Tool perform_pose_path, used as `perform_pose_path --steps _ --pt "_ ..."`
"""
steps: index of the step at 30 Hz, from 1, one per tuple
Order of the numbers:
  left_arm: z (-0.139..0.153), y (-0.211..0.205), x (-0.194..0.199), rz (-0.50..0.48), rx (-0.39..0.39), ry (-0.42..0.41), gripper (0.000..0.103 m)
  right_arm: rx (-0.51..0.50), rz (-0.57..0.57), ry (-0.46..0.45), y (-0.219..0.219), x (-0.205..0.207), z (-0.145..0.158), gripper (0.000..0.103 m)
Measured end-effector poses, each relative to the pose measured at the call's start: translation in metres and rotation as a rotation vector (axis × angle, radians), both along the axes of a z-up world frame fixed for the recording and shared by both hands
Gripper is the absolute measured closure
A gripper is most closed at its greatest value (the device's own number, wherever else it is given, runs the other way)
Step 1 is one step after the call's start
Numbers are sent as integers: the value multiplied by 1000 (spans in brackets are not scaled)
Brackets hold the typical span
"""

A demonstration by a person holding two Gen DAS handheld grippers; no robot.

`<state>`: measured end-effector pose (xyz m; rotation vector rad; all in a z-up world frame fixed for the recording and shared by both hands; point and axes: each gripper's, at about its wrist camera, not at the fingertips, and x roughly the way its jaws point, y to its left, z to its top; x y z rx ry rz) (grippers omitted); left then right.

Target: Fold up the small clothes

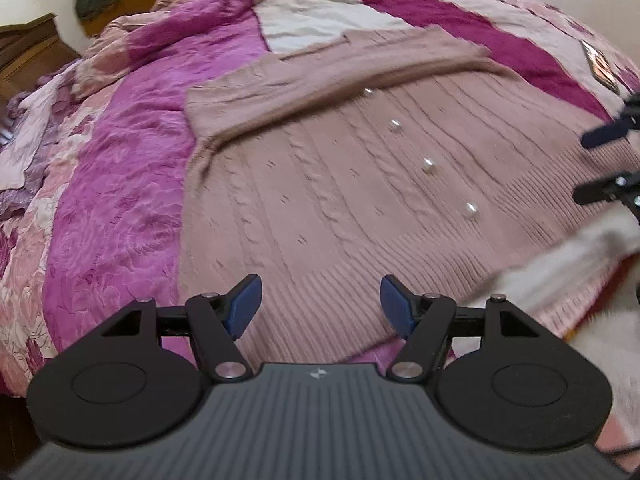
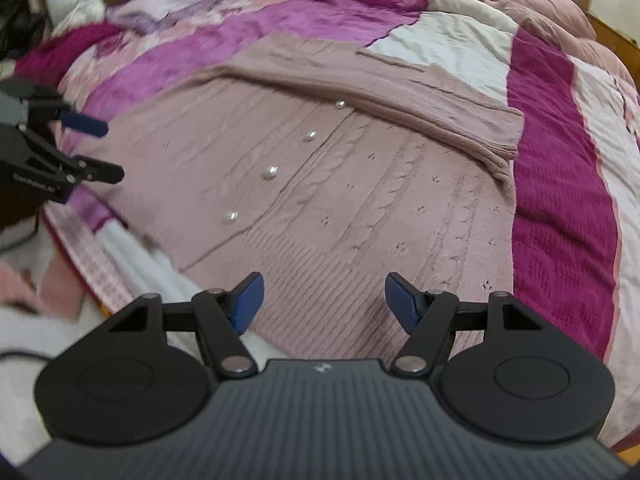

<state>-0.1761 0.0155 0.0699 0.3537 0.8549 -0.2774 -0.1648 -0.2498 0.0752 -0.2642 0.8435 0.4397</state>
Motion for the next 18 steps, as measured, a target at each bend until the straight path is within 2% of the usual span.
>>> perform_pose_path --steps 5,7,9,11,15,18 --pt "-10 -5 -11 -85 6 49 30 -30 78 45 6 -9 -6 34" --pt "-19 -12 -14 -134 61 59 30 -41 106 50 8 -10 -7 34" --pt "-25 -19 -16 -177 132 37 30 -75 125 47 11 -9 -8 34" --pt "-28 -23 -15 -194 169 12 29 -127 142 43 16 -9 -11 34" --pt "-31 -24 -1 -176 160 17 29 -198 185 29 24 -9 -17 34" --pt "-30 -21 8 -157 122 28 29 -202 190 16 26 -7 -18 34"
